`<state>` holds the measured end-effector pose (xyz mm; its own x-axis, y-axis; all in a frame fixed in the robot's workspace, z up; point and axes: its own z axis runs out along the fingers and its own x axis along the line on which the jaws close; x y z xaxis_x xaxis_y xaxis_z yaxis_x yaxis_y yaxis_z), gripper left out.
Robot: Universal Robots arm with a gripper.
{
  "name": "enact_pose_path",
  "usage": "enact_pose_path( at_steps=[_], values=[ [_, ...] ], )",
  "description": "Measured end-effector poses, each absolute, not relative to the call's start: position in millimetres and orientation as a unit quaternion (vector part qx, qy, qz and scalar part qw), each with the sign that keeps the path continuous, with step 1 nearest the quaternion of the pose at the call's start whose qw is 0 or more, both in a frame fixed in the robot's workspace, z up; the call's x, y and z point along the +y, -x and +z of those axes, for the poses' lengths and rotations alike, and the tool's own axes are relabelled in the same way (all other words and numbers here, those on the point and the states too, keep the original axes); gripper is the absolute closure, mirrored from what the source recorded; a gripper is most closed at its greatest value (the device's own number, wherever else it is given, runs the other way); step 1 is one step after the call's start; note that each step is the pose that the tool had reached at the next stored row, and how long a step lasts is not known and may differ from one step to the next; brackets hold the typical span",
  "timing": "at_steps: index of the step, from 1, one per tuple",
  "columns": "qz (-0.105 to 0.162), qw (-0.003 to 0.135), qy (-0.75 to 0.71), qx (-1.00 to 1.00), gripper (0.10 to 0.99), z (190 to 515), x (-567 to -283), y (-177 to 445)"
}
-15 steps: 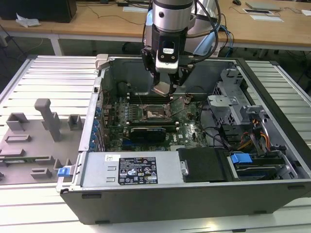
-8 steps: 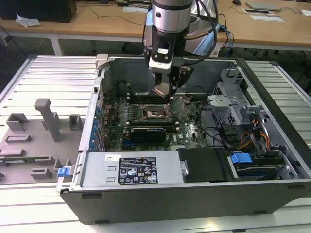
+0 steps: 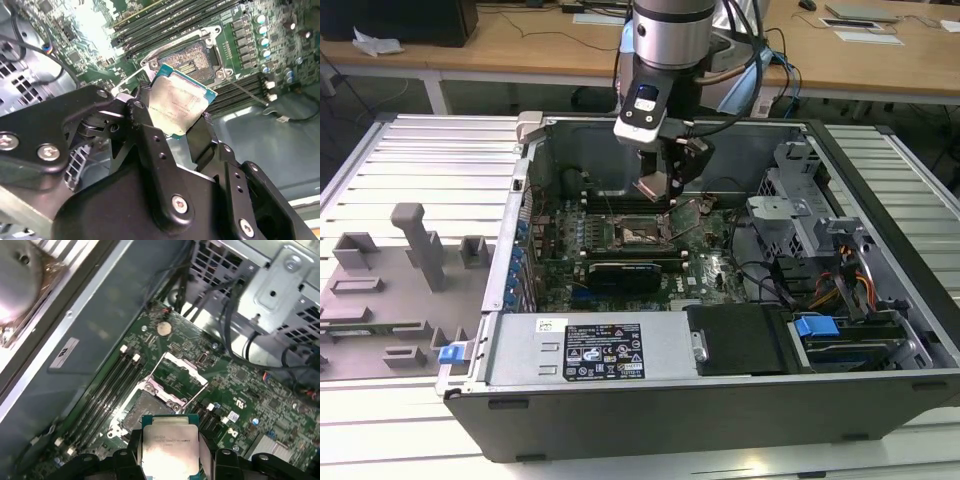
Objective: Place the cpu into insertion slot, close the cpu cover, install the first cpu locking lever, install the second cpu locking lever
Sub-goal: 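Place the cpu into insertion slot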
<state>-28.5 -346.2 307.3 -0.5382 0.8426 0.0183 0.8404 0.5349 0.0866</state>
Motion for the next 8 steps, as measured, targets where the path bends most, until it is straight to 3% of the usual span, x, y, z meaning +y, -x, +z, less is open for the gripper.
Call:
enact_pose_path(
  at_steps=[8],
  values=[
    [0.041,0.016,-0.543,0.839,0.545,305.7,-346.3,28.5]
  ],
)
